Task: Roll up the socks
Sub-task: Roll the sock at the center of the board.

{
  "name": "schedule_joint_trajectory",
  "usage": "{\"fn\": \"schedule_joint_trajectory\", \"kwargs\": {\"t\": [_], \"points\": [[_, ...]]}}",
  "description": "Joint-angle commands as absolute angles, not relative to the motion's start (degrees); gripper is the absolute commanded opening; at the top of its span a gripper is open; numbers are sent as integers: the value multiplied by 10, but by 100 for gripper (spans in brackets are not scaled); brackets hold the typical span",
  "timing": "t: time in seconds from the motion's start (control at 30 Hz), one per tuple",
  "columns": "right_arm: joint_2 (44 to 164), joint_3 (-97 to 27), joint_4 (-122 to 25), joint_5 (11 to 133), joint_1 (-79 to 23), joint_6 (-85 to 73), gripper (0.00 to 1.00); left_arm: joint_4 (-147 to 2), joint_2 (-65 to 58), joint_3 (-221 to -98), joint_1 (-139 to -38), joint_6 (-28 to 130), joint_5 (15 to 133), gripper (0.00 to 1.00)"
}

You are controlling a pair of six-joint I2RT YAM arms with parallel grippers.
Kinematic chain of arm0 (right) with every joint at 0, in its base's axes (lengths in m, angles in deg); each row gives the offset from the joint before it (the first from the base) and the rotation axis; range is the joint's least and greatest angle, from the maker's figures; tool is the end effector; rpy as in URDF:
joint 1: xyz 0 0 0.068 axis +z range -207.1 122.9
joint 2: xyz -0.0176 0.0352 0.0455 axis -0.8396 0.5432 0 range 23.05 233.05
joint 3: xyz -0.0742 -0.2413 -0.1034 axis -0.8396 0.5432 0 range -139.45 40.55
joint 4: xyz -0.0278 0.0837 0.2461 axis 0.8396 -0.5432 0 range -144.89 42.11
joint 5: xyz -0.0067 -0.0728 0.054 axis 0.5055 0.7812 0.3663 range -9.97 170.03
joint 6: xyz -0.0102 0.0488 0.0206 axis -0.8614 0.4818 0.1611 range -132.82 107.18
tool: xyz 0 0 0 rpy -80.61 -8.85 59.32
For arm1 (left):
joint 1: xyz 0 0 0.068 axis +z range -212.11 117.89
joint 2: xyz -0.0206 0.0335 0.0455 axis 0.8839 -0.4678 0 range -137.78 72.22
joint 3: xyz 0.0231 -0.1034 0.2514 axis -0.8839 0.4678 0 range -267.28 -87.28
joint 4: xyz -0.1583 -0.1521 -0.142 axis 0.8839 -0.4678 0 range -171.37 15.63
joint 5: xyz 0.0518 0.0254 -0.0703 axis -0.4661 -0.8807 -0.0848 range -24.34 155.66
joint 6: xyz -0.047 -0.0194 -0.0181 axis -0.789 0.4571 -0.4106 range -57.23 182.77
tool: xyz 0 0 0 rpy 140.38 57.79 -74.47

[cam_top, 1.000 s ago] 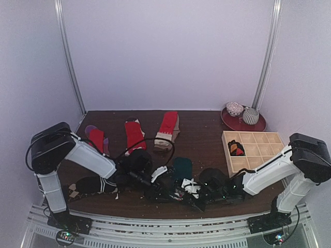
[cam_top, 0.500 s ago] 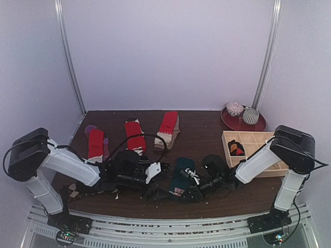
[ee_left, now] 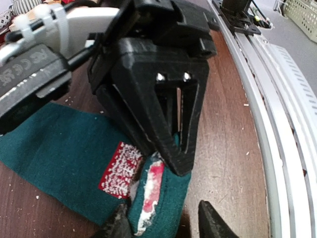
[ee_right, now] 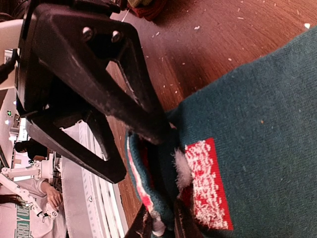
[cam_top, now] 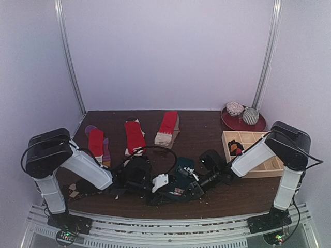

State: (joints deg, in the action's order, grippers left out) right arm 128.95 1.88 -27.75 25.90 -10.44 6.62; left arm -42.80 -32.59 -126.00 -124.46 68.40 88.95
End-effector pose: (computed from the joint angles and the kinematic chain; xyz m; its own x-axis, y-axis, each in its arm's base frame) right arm 0.1897 0.2431 0.0953 -0.7418 -0.5021 -0.4445 -0.5917 0.1782 0.7862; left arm 0.1404 -0.2985 0.1086 -0.1672 0.5131 -0.8419 0.9859 0.0878 -0.1423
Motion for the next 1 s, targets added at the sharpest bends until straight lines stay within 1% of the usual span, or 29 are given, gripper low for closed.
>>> {"fn": "schedule_joint_trajectory", "kwargs": {"t": [0.0,0.07,0.13,0.3,0.33,0.43,0.53,0.63,0.67,0.73,0.8,0.9,0.97], "points": [[1335,43,-414,327,-115,48,14,-415,-352,-1276,-1250,685,898,41],[1337,45,-408,326,-117,51,14,-421,-365,-1286,-1251,682,903,32],[1334,46,-406,329,-117,52,14,-428,-372,-1289,-1250,680,907,26],[1332,45,-402,340,-117,53,15,-441,-375,-1290,-1250,659,920,3],[1332,44,-402,341,-117,54,15,-447,-375,-1291,-1250,649,915,0],[1318,43,-390,341,-117,55,15,-481,-375,-1295,-1248,607,912,0],[1245,57,-375,373,-117,39,17,-526,-381,-1297,-1236,551,934,0],[1118,95,-327,433,-115,22,24,-573,-384,-1292,-1223,508,971,0],[1075,110,-307,458,-108,11,29,-588,-384,-1290,-1220,494,981,0],[980,153,-265,507,-84,-27,38,-611,-387,-1286,-1210,465,1007,0],[906,196,-221,555,-49,-83,42,-624,-393,-1280,-1201,447,1037,0],[847,239,-174,627,5,-175,47,-648,-404,-1279,-1199,443,1052,0],[851,235,-183,664,26,-221,48,-662,-415,-1283,-1197,443,1054,0]]}}
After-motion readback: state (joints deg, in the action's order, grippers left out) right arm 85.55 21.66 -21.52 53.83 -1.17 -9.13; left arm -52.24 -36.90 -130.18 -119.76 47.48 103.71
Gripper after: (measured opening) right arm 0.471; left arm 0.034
